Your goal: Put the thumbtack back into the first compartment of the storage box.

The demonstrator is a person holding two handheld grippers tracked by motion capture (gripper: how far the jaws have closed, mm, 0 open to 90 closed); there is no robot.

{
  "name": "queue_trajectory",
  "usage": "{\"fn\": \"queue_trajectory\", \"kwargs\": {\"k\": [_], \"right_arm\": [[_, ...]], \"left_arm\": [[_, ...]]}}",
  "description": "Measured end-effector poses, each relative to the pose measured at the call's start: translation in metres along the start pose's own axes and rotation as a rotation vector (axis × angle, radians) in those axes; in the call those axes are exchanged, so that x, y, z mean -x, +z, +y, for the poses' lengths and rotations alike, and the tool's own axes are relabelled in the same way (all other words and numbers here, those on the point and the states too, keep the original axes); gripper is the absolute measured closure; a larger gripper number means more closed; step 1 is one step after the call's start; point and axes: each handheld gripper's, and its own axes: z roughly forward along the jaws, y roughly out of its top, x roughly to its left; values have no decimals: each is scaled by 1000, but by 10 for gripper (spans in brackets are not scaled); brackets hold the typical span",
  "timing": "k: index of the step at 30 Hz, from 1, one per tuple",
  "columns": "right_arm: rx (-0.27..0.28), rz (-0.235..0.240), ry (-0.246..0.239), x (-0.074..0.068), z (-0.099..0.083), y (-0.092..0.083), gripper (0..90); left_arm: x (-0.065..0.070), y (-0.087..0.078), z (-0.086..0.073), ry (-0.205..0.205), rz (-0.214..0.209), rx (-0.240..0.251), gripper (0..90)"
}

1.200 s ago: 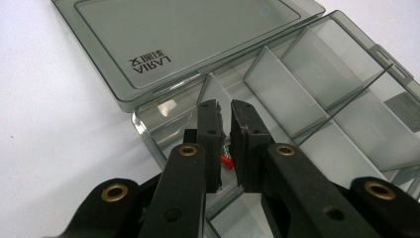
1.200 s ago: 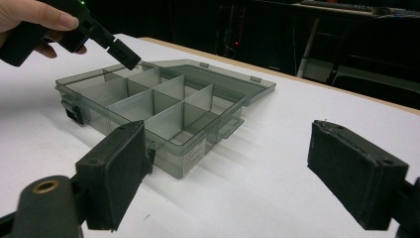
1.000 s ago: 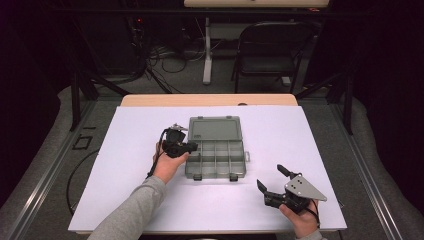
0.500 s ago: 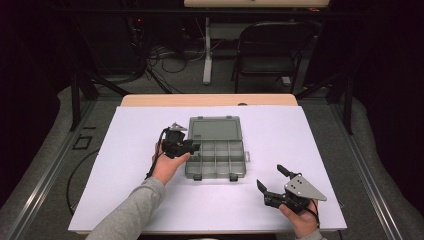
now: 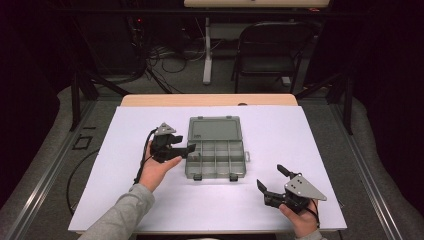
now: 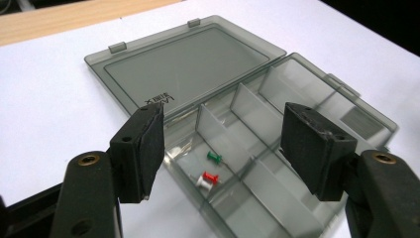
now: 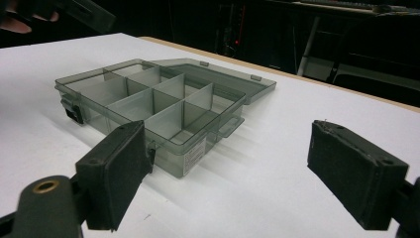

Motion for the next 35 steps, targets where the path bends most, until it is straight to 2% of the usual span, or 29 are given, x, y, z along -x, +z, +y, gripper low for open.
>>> {"fn": "queue_trajectory", "kwargs": {"k": [5,9,15,18,25,29,32,35], "right_arm": [[1,2,-1,0,0,0,152],[2,0,-2,0,0,0,153],[1,-1,-1,0,0,0,153],[0,0,-1,0,0,0,152],[-7,-1,1,1,0,1,153],[-9,-1,2,1,0,2,152],[-9,2,0,1,0,2,153],[-17,-14,-8,3,0,3,149]], "left_arm": [[0,-25,-10,15,15,46,330],[-2,-46,-21,3,22,92,330],[-5,-72,-41,14,45,135,318],[-7,-82,-52,1,46,166,317],[-11,-92,-82,7,69,194,317],[-18,-93,-90,-17,79,206,314],[-23,-93,-93,-12,96,192,311],[-31,-94,-97,-33,129,158,311]]}}
